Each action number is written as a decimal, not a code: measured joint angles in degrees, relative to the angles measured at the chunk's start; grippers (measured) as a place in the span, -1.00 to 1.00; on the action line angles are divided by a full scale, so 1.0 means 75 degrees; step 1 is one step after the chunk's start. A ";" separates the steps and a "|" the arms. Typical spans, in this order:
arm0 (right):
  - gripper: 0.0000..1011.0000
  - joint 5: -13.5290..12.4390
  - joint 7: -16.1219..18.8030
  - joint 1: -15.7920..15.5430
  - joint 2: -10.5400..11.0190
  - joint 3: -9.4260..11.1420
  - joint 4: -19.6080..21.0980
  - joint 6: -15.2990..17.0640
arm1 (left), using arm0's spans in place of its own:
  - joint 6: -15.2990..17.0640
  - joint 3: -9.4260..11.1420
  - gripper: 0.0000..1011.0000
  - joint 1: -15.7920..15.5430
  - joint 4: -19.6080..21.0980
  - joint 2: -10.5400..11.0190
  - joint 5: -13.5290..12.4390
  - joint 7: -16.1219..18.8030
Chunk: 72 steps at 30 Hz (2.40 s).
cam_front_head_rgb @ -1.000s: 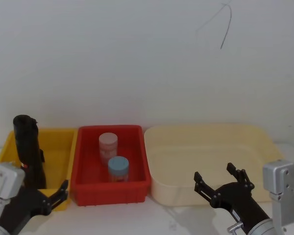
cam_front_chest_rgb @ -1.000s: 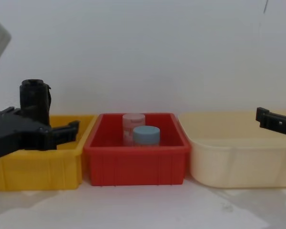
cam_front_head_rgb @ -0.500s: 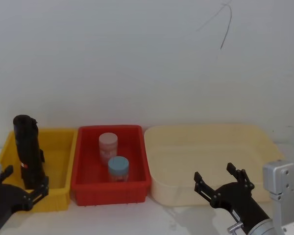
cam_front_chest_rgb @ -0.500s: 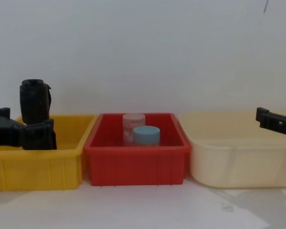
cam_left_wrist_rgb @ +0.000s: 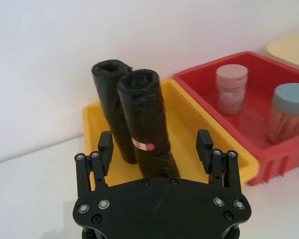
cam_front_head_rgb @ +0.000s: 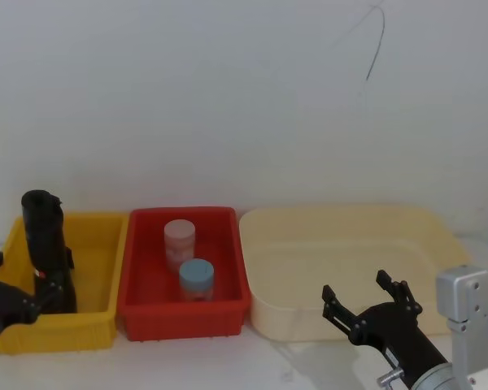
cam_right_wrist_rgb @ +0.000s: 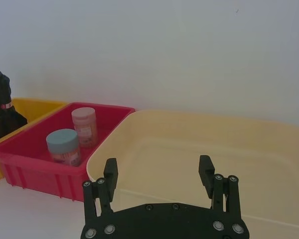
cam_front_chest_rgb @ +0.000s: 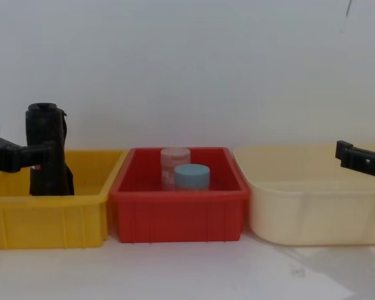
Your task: Pick up the garbage bag with the one hand and transfer it to the other hand.
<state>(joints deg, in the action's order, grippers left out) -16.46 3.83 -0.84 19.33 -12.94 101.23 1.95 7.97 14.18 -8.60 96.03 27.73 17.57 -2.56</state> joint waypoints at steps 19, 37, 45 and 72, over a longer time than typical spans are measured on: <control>0.98 0.0000 0.0000 0.0000 0.0000 -0.0001 0.0000 0.0000 | 0.0071 0.0086 0.98 -0.0859 -0.0733 -0.0116 -0.0255 -0.0338; 0.98 0.0000 0.0000 0.0000 0.0000 0.0000 -0.0001 0.0000 | -0.0177 0.0087 0.98 -0.1242 -0.1483 -0.0476 -0.0204 -0.0620; 0.98 0.0000 0.0000 0.0000 0.0000 0.0000 0.0000 0.0000 | -0.0286 0.0192 0.98 -0.1516 -0.1901 -0.0626 -0.0246 -0.0827; 0.98 -0.0001 0.0000 0.0000 0.0000 0.0000 0.0000 0.0000 | -0.0371 0.0364 -0.07 -0.1857 -0.2317 -0.0801 -0.0458 -0.1075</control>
<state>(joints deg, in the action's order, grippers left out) -16.47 3.83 -0.84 19.33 -12.94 101.23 1.95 5.18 16.91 -22.53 78.65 21.72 14.14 -10.62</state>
